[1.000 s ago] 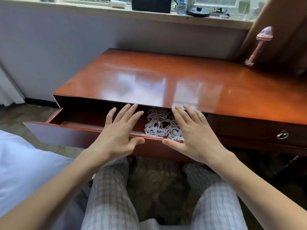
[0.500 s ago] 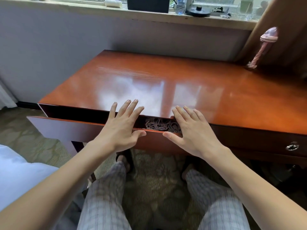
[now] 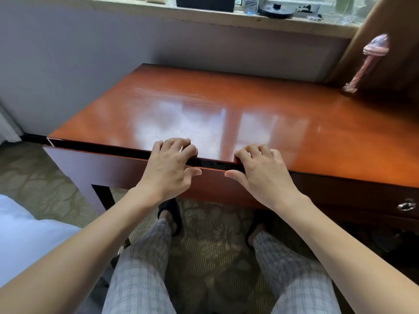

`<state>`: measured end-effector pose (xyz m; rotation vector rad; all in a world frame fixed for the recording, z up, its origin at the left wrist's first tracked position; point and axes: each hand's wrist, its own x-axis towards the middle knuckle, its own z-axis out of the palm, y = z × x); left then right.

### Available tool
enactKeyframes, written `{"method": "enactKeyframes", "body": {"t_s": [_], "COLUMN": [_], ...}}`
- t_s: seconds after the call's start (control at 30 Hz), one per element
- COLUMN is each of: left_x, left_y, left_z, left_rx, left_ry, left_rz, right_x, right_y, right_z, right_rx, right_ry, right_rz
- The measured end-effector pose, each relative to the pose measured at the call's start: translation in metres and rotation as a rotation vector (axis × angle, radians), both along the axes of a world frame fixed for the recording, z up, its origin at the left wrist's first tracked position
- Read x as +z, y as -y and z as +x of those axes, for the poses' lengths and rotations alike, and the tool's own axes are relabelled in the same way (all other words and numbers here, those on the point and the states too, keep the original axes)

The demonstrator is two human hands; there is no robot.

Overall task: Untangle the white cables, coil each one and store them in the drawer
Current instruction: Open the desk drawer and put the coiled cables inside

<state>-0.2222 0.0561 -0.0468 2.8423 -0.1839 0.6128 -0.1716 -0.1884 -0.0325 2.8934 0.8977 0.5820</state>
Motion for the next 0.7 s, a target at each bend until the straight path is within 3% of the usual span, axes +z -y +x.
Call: {"method": "enactKeyframes", "body": {"t_s": [0.37,0.7], "left_x": [-0.007,-0.006], "left_y": [0.007,0.018], "left_z": [0.009,0.013], "left_rx": [0.084,0.162], "left_ry": [0.13,0.179], "left_rz": [0.003,0.04], "right_x": [-0.022,-0.031], "right_y": [-0.005,-0.011], "right_z": [0.01,0.02], "right_rx": [0.025,0.048], "right_ry": [0.283,0.411], "right_rz": [0.072,0.074]}}
